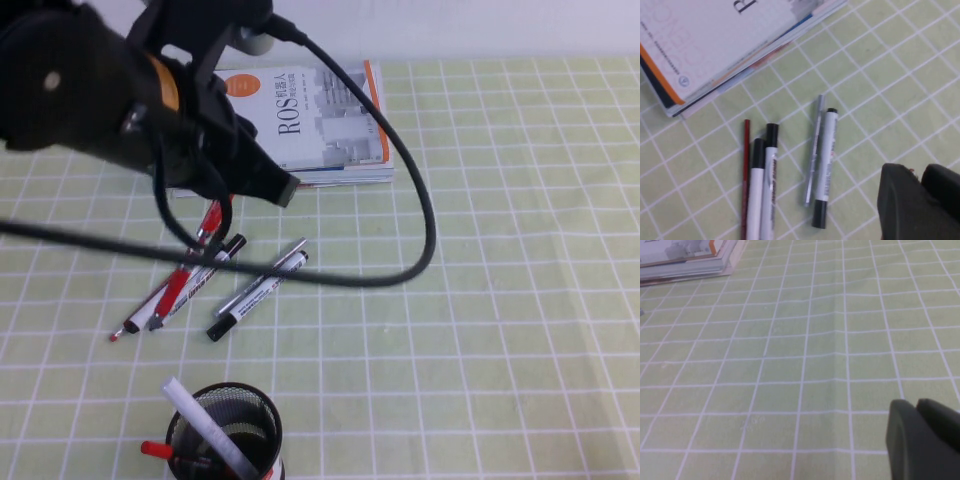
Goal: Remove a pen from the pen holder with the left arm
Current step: Place the pen on the table
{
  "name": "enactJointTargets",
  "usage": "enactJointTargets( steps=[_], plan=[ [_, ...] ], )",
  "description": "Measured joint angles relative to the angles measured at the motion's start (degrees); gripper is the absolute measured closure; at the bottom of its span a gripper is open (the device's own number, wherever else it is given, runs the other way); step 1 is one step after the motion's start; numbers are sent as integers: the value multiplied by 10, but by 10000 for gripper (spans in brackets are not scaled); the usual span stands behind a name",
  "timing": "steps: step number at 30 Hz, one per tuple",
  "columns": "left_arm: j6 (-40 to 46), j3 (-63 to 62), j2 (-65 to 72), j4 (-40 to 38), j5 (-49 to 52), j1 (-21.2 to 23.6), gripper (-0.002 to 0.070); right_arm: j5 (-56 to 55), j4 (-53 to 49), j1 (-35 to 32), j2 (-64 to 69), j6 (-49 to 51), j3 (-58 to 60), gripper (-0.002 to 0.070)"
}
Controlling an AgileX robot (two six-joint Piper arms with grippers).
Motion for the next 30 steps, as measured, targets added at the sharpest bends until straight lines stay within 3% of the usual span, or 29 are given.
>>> enactJointTargets(
  steps=[12,30],
  plan=[
    [138,-134,204,-81,56,135,641,0,0,0,0,0,0,689],
    [215,-169,356,-119,2,142,641,0,0,0,0,0,0,689]
  ],
)
